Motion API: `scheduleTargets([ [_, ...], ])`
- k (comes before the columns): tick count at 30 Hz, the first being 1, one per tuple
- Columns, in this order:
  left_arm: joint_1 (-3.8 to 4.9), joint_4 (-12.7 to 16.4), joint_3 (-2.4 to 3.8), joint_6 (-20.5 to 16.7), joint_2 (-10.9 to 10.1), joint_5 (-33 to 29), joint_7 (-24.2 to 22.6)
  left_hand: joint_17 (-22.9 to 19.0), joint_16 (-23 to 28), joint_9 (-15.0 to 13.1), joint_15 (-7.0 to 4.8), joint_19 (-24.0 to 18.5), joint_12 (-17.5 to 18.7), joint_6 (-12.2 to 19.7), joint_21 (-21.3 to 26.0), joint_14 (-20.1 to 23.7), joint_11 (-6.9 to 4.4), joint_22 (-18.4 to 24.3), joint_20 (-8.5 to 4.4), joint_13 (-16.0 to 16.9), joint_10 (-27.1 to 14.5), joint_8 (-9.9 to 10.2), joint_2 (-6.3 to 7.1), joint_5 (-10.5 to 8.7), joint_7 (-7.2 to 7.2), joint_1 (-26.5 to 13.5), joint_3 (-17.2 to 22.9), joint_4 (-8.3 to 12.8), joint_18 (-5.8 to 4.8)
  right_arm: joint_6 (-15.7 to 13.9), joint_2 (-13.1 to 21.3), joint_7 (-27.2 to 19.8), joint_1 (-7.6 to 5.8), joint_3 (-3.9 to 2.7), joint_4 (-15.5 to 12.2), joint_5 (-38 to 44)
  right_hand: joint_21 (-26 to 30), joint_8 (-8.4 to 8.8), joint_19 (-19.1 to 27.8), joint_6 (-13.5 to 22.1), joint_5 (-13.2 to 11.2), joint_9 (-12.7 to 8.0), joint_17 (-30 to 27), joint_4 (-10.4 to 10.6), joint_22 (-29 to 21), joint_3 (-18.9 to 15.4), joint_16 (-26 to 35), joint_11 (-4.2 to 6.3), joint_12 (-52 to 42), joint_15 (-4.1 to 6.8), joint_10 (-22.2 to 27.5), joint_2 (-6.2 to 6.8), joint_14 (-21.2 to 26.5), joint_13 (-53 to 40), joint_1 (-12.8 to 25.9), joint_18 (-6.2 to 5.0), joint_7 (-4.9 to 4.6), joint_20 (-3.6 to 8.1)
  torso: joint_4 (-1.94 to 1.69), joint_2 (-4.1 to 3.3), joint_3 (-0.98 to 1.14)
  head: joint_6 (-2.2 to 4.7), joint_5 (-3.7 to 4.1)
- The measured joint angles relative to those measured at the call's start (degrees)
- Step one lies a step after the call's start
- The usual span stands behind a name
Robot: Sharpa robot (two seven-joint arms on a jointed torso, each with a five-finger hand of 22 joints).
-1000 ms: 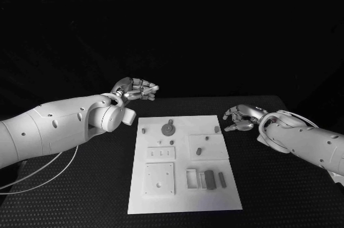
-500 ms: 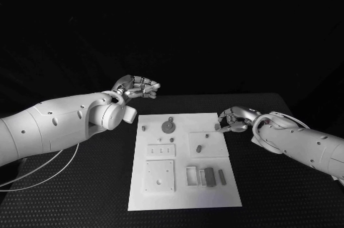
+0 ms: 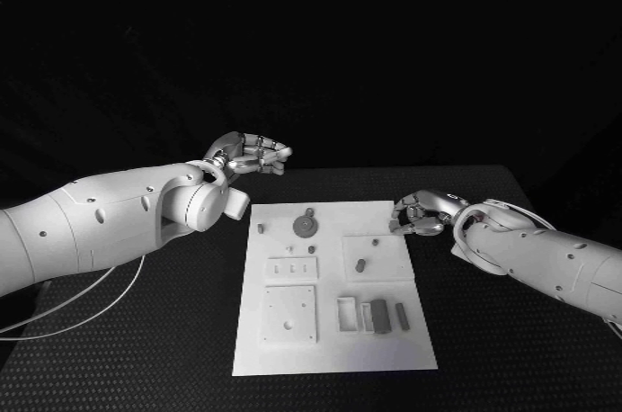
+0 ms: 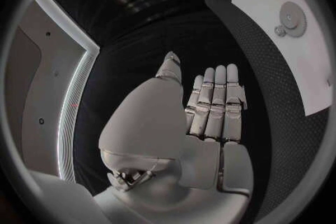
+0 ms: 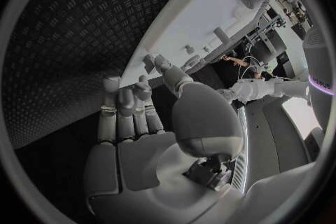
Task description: Assemble the parts on the task board
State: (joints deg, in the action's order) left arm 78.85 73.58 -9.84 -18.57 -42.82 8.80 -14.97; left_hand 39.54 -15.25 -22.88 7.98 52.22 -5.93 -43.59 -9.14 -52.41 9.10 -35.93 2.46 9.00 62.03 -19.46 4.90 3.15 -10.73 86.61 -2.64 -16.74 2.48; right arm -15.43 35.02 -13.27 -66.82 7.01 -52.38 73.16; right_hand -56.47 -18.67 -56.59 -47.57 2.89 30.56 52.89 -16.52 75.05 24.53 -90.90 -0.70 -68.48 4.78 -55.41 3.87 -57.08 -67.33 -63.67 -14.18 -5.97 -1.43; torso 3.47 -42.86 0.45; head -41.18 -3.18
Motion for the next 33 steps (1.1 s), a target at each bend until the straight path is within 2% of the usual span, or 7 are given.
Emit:
scheduleTargets([
  [9,0.01,0.1,0.0,0.0,-0.1,0.0,0.0,0.0,0.0,0.0,0.0,0.0,0.0,0.0,0.0,0.0,0.0,0.0,0.0,0.0,0.0,0.0,0.0,0.0,0.0,0.0,0.0,0.0,0.0,0.0,-0.5,-0.2,0.17,0.01,0.5,0.0,0.0,0.0,0.1,-0.7,0.0,-0.1,-0.2,-0.2,0.0,0.2,0.0,0.0,-0.5,-0.07,0.0,-1.31,0.1,0.5,-0.3,0.0,0.08,-0.11,0.02,0.07,0.0,-0.19,-0.1],
  [15,0.01,0.1,0.0,0.0,-0.1,0.0,0.1,0.0,0.0,0.0,0.0,0.0,0.0,0.0,0.0,0.0,0.0,0.0,0.0,0.0,0.0,0.0,0.0,0.0,0.0,0.0,0.0,0.0,0.0,0.1,-0.8,-0.3,0.18,0.01,0.7,0.0,0.0,0.0,0.2,-0.8,0.0,-0.1,-0.2,0.0,0.0,0.3,0.0,0.21,-0.5,0.03,0.2,-1.38,0.4,0.7,-0.4,0.0,0.0,-0.21,0.02,0.08,0.0,-0.3,-0.14],
  [33,0.02,0.2,0.01,0.0,-0.2,0.0,0.1,0.0,0.0,0.0,0.0,0.0,0.3,0.2,0.2,0.0,0.2,0.0,0.0,0.0,-0.2,0.0,0.0,0.0,-0.21,0.0,0.0,0.0,0.0,0.2,-2.0,-0.3,0.46,0.05,2.1,0.0,0.0,0.0,0.2,-1.2,0.0,-0.2,-0.3,0.0,0.0,0.6,0.0,-0.01,-0.7,-0.07,0.4,-1.53,0.5,1.1,-0.5,0.0,0.04,-0.22,0.02,0.11,-0.01,-0.37,-0.26],
])
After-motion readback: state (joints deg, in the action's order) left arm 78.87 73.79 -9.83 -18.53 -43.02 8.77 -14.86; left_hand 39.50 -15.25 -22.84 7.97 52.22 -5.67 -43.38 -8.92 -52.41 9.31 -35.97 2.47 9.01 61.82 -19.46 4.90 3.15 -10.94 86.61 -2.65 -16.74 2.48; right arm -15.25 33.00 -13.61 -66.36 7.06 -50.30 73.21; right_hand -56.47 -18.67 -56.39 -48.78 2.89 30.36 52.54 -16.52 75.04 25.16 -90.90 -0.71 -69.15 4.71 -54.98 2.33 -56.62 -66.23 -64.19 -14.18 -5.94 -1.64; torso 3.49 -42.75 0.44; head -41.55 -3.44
